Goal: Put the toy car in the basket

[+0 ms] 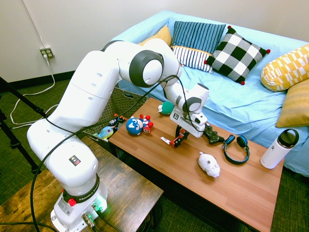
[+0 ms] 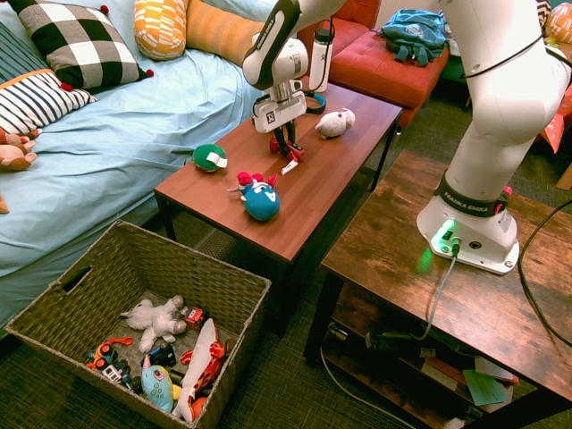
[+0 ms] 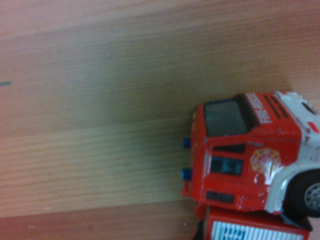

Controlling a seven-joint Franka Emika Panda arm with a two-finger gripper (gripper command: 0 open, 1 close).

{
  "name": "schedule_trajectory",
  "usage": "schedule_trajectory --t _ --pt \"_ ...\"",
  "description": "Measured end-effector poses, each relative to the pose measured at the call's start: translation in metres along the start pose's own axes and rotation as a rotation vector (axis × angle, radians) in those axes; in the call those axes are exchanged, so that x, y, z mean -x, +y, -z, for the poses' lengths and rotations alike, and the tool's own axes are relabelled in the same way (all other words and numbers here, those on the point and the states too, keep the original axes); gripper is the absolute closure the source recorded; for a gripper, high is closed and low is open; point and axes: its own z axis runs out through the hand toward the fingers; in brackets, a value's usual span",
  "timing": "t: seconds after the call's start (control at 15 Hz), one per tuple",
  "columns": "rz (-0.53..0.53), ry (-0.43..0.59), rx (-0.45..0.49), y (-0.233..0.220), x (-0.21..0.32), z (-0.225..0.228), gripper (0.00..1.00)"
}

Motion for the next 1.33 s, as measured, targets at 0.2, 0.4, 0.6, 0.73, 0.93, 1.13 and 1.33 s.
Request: schedule_trajectory --t 0.2,0.4,0.6,0.73,0.93,1.13,1.33 --pt "0.01 0.032 -0.039 0.002 0.009 0.026 1.0" --pt "0.034 0.059 -0.11 0.015 0.046 0.065 1.0" --pt "0.118 0.152 -0.134 -0.012 0.134 0.102 1.0" --pt "0.175 0.22 -0.105 -0.046 0.237 0.11 1.0" --pt "0.235 0.265 -0.074 -0.096 0.403 0.109 1.0" --pt "0.25 0.291 -0.045 -0.163 0.536 0.081 0.0" --pt "0.191 0.281 0.022 -0.217 0.512 0.048 0.0"
